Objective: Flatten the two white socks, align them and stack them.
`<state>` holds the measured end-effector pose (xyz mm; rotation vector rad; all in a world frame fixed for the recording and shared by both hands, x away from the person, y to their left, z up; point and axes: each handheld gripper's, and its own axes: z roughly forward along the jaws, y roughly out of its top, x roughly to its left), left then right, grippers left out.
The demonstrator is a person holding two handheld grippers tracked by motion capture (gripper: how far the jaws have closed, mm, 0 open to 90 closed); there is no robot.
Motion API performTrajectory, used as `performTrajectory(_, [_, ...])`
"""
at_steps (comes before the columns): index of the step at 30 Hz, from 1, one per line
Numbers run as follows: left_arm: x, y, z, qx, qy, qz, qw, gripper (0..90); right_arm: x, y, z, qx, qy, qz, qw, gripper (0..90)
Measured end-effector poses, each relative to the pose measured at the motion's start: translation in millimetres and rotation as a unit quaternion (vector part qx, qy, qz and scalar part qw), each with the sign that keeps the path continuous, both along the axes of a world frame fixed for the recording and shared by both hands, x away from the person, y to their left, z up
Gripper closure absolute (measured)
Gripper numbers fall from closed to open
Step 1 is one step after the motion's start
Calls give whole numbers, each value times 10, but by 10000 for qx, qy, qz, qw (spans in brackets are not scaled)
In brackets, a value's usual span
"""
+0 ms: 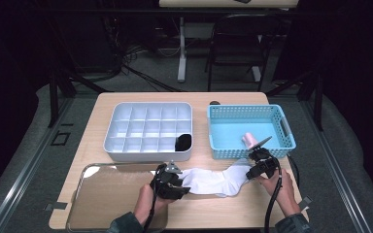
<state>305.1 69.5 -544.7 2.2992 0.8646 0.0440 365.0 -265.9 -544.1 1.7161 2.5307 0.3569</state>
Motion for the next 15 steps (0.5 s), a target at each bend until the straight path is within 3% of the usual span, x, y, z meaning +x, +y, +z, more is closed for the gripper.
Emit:
performTrajectory(4, [21, -3, 19, 81, -36, 28, 10000, 576, 0, -3, -1, 4, -10, -2, 10000, 656])
performTrajectory(7, [51, -31, -18, 169, 59, 28, 9998, 578, 4, -9, -1, 37, 4, 15, 10000, 638])
performTrajectory(11, [47, -77, -60, 349, 12, -40, 9994, 647, 13, -46, 23, -11, 91, 159, 9998, 555])
performTrajectory(12, [40, -86, -62, 382, -27, -59, 9992, 674, 10, -68, 54, 19, 35, 151, 9999, 555])
performTrajectory(15, [23, -103, -71, 423, -104, -78, 9990, 746, 3, -122, 173, 164, -479, -20, 9987, 557])
